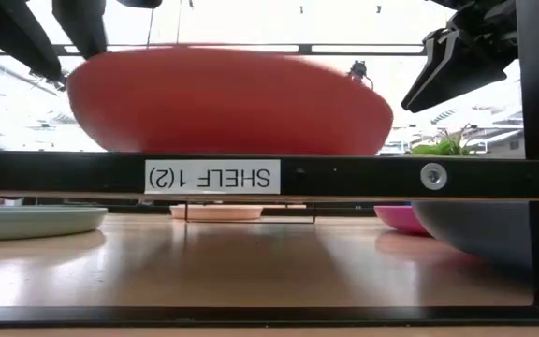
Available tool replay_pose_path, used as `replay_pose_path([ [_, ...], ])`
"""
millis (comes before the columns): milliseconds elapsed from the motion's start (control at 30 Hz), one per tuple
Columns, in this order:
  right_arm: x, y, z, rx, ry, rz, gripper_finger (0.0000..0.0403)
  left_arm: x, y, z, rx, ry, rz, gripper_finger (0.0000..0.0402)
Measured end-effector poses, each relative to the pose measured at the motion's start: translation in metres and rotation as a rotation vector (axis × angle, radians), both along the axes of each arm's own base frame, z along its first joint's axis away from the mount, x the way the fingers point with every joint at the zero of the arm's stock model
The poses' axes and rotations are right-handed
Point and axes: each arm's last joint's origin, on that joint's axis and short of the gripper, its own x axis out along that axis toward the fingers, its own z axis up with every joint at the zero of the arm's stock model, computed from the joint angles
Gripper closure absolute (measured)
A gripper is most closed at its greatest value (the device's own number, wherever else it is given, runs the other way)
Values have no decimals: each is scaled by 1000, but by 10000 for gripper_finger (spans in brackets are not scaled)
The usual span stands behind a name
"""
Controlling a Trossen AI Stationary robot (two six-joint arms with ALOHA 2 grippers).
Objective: Place and stack plates onto a shelf
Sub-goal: Put the orange plate on the shelf, then stack the light blue plate on top of the light orange plate on the shelf
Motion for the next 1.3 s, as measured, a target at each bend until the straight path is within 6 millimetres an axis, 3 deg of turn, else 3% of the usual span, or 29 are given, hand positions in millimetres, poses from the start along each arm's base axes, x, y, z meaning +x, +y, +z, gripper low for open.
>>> replay_pose_path([
  [167,0,0,0,0,0,0,272,-5,4,2,-25,44,56,257],
  [533,2,1,1,-7,-9,17,272,-44,16,17,-33,175,329,260],
  [833,2,1,1,-4,-15,17,272,-80,27,-33,-45,145,675,260],
  [1033,3,2,2,1,-22,17,272,-75,41,-44,-197,154,948,260],
  [1300,3,2,2,6,-24,22,272,-58,55,-55,-256,261,1069,260],
])
